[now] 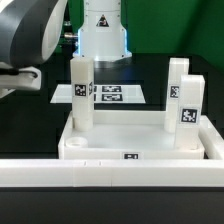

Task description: Assemble desk

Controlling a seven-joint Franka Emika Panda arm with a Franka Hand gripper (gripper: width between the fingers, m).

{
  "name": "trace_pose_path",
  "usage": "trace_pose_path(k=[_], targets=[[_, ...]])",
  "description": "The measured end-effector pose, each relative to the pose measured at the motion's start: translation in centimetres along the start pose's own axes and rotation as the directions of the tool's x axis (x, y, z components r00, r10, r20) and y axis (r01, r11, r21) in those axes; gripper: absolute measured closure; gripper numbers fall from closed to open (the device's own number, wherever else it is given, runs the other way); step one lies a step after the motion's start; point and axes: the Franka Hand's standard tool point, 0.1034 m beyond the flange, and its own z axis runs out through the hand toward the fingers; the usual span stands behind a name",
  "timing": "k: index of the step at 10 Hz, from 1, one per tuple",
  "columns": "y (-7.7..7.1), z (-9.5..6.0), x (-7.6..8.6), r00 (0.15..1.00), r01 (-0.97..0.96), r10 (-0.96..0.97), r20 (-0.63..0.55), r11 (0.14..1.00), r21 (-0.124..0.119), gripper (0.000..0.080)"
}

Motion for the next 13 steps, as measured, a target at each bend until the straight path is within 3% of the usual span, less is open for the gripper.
trace_pose_path(k=[3,7,8,11,13], targets=[[-1.1,-2.5,-2.4,0.999,0.011,-0.011,-0.032,1.000,0.010,0.0512],[-0.8,-3.0,-2.0,0.997,0.013,-0.013,-0.082,1.000,-0.001,0.0512],[-0.7,-3.9,-1.5,0.990,0.014,-0.017,-0.142,1.000,-0.018,0.0512],[-2.3,-8.3,-3.5,0.941,0.019,-0.033,-0.338,0.999,-0.044,0.0512],[-2.2,-9.2,-4.1,0.907,0.022,-0.042,-0.419,0.998,-0.050,0.0512]])
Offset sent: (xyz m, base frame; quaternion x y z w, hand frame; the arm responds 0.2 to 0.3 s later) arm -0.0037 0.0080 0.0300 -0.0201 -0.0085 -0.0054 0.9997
